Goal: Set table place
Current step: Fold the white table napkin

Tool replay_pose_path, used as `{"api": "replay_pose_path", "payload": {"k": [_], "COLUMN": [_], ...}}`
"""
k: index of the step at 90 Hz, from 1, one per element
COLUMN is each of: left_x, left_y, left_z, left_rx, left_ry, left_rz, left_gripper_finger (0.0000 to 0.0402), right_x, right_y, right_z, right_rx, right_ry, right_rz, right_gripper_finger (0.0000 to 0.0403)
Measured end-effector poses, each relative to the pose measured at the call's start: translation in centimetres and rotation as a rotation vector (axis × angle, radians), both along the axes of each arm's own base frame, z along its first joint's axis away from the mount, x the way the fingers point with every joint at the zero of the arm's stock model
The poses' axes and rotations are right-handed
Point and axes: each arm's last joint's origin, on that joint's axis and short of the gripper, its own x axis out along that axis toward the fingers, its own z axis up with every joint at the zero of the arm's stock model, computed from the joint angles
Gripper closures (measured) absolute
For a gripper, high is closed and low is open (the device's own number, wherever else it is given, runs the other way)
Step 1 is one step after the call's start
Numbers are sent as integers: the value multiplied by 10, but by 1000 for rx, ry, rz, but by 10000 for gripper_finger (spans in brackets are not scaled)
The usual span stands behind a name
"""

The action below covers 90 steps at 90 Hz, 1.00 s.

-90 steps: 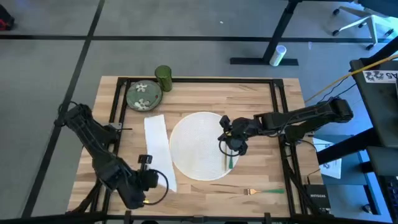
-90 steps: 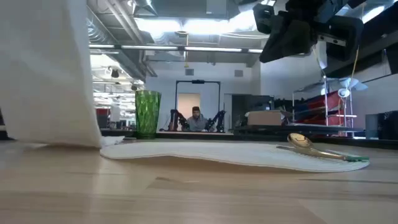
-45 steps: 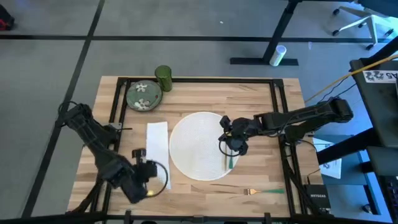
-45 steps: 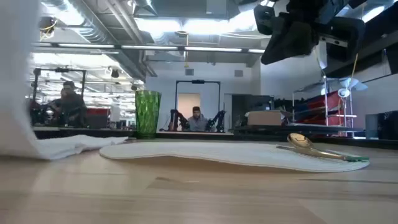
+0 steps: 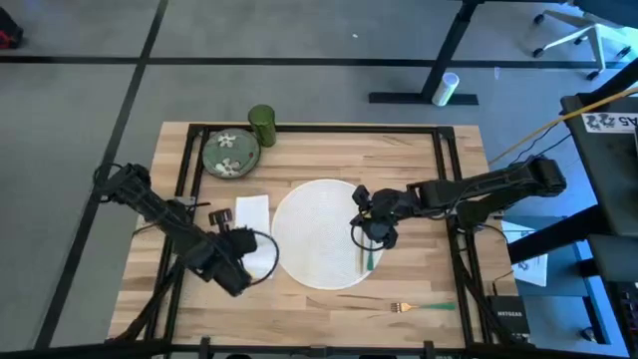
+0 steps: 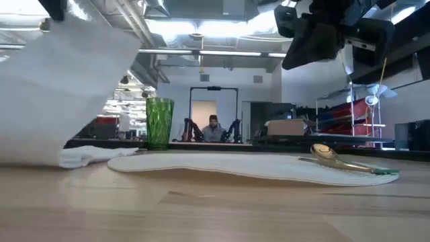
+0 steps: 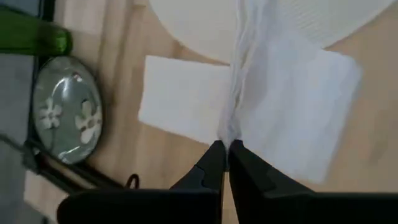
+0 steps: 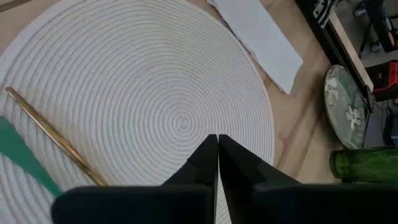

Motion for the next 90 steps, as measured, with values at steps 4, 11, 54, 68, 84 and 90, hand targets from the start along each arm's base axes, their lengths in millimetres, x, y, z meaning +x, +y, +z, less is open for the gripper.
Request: {"api": "replay_pose_path", "payload": {"k": [4, 11, 54, 68, 84, 90], "left_x": [0, 0, 2, 2, 4, 5], "left_y": [3, 9, 45, 56, 66, 69], "left_z": [-5, -15, -60, -71, -82, -85], "left_rx": [14, 48, 216, 262, 284, 277], "left_ry": [15, 37, 79, 93, 77, 66], "left_rz": [9, 35, 141, 164, 200, 201], "left_gripper_finger": [401, 401, 401, 401, 401, 401], "right_x": [0, 0, 0, 0, 0, 0], "right_y": [0, 0, 0, 0, 0, 0], "right_z": [0, 0, 0, 0, 0, 0], "right_rx": [0, 0, 0, 0, 0, 0], "right_ry": [0, 0, 0, 1, 1, 2], "right_rz": [0, 0, 0, 0, 0, 0], "right_gripper_finger": [403, 403, 403, 403, 403, 403]}}
